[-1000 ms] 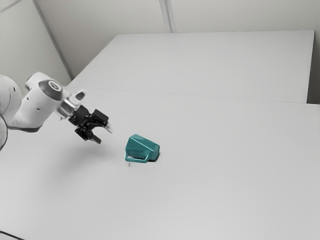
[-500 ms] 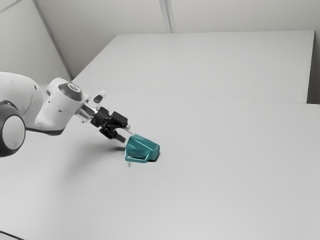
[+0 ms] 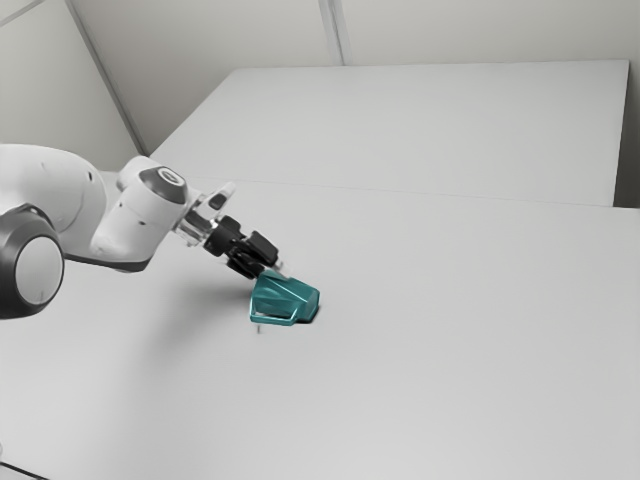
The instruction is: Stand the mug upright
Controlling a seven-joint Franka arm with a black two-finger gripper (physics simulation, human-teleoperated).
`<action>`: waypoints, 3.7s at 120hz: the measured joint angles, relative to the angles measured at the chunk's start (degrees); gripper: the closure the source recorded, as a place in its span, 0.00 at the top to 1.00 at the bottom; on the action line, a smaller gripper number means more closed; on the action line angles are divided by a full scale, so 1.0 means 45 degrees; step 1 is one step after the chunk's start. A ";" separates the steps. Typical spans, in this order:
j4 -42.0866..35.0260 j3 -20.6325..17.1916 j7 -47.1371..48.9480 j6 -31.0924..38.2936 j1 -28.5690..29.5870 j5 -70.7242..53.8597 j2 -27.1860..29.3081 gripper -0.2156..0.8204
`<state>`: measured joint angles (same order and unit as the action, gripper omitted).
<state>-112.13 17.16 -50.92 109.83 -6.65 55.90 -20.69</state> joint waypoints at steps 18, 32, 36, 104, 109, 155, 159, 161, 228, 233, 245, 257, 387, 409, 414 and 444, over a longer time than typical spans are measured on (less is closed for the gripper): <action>0.0006 0.0008 -0.0129 0.0075 -0.0065 -0.0002 0.0029 0.29; 0.0010 0.0013 -0.0180 0.0146 -0.0070 -0.0043 0.0104 0.20; 0.0010 0.0013 -0.0179 0.0164 -0.0070 -0.0053 0.0139 0.17; -0.0183 -0.0005 0.1105 0.0491 -0.1085 -0.1249 0.1721 0.05; -0.0237 -0.0006 0.1263 0.0562 -0.1141 -0.1545 0.1822 0.05; -0.0521 -0.0004 0.2612 0.1866 -0.1734 -0.5422 0.2473 0.05; -0.0634 -0.0003 0.2719 0.2070 -0.1872 -0.5743 0.2585 0.06; -0.0733 -0.0004 0.2776 0.2188 -0.1958 -0.5901 0.2667 0.05; -0.4482 0.0029 0.6094 0.5081 -0.3488 -1.1178 0.5696 0.05; -0.4758 0.0037 0.6322 0.5453 -0.3632 -1.1320 0.5813 0.05; -0.5249 0.0056 0.6807 0.6284 -0.3770 -1.1519 0.5930 0.05; -0.5625 0.0119 0.7207 0.7008 -0.3795 -1.1618 0.5955 0.04; -0.5820 0.0210 0.9177 0.7555 -0.3708 -1.3735 0.5140 0.46; -0.5452 0.0214 0.9119 0.7232 -0.3773 -1.4033 0.5485 0.65; -0.5178 0.0225 0.9112 0.7029 -0.3826 -1.4075 0.5583 0.68; -0.2178 0.0436 0.9109 0.4494 -0.3856 -1.4191 0.5819 0.76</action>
<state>-121.93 19.12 -9.93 130.05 -24.00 -7.96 5.49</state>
